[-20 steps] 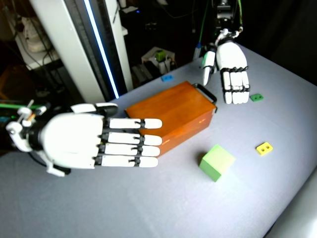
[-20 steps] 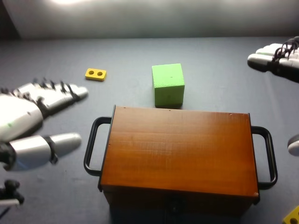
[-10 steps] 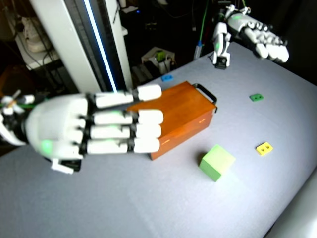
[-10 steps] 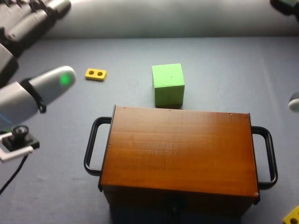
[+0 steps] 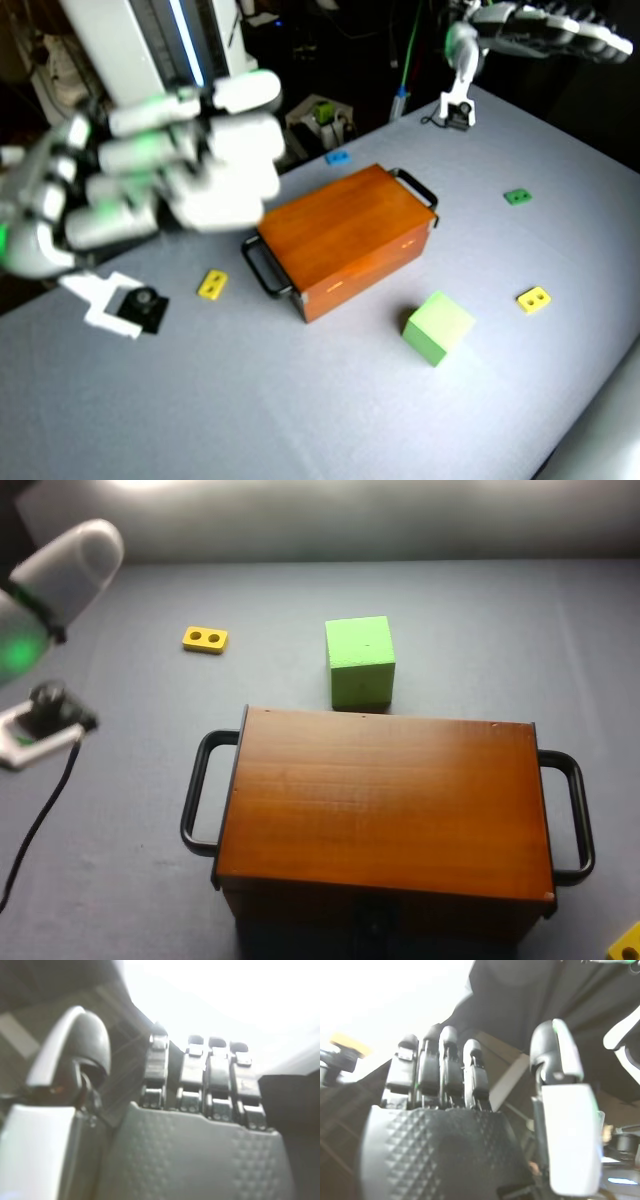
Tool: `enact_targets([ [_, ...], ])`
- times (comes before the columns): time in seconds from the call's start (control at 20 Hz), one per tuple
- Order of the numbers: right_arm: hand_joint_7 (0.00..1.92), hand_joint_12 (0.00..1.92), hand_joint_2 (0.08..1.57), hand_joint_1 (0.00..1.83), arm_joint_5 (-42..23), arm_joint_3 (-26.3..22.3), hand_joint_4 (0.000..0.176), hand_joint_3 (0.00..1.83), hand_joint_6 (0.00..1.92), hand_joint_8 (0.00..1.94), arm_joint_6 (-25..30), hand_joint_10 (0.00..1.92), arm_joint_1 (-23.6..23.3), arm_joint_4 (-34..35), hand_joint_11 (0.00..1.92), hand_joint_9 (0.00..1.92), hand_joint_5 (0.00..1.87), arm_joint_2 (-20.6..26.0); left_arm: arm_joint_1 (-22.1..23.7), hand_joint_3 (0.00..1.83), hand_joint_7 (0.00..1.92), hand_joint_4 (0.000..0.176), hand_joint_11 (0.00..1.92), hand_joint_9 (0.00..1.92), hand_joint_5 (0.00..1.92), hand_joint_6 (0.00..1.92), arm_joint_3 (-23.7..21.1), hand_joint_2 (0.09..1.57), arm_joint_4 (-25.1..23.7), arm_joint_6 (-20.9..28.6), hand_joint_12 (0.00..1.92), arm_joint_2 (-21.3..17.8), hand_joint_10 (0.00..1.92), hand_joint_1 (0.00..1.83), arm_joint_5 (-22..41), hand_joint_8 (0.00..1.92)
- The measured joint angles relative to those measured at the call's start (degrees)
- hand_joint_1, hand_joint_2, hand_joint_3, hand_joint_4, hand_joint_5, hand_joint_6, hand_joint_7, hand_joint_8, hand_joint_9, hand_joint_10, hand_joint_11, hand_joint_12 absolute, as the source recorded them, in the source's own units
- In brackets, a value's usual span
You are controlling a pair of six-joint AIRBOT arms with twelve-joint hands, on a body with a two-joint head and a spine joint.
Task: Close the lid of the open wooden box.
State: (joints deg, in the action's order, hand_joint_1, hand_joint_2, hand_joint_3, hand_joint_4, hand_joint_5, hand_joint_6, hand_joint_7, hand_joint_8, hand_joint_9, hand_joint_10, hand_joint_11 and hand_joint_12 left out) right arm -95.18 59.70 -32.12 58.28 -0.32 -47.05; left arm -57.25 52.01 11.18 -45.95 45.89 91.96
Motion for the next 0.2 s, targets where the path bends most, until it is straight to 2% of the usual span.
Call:
enact_targets([
  [0.05,0.51,0.56,1.10,0.92,1.5,-0.8,0.000,0.00,0.00,0.00,-0.2,0.01,-1.8,-1.3,0.26,0.52,0.50,0.5,1.3,0.00,0.36,0.000,0.06,0.39,0.31,0.00,0.0,1.48,-0.9,0.3,1.23,-0.5,0.05,0.17,0.9,0.02],
  [0.1,0.52,0.60,1.11,1.07,2.1,-1.7,0.000,0.00,0.01,0.00,-0.1,0.00,-3.3,-2.6,0.35,0.52,0.57,1.8,2.9,0.00,0.53,0.000,0.07,0.45,0.27,0.71,0.0,1.51,-1.1,0.7,1.50,-0.6,0.14,0.06,1.0,0.09],
  [0.15,0.64,0.61,1.23,0.83,0.9,-2.2,0.000,0.00,0.00,0.01,0.0,0.02,-4.2,-3.5,0.71,0.74,0.62,3.1,3.4,0.00,0.72,0.107,0.07,0.60,0.37,1.60,0.0,1.48,-1.1,1.7,1.59,-0.7,0.67,0.49,1.7,0.50],
  [0.2,0.79,0.93,1.18,1.05,-1.0,-2.3,0.000,0.01,0.00,0.00,-0.1,0.06,-4.2,-2.7,0.87,0.97,0.69,3.5,3.3,0.00,0.88,0.000,0.29,0.82,0.46,1.72,0.0,1.45,-1.0,3.2,1.74,-0.8,1.18,0.75,1.9,0.90],
])
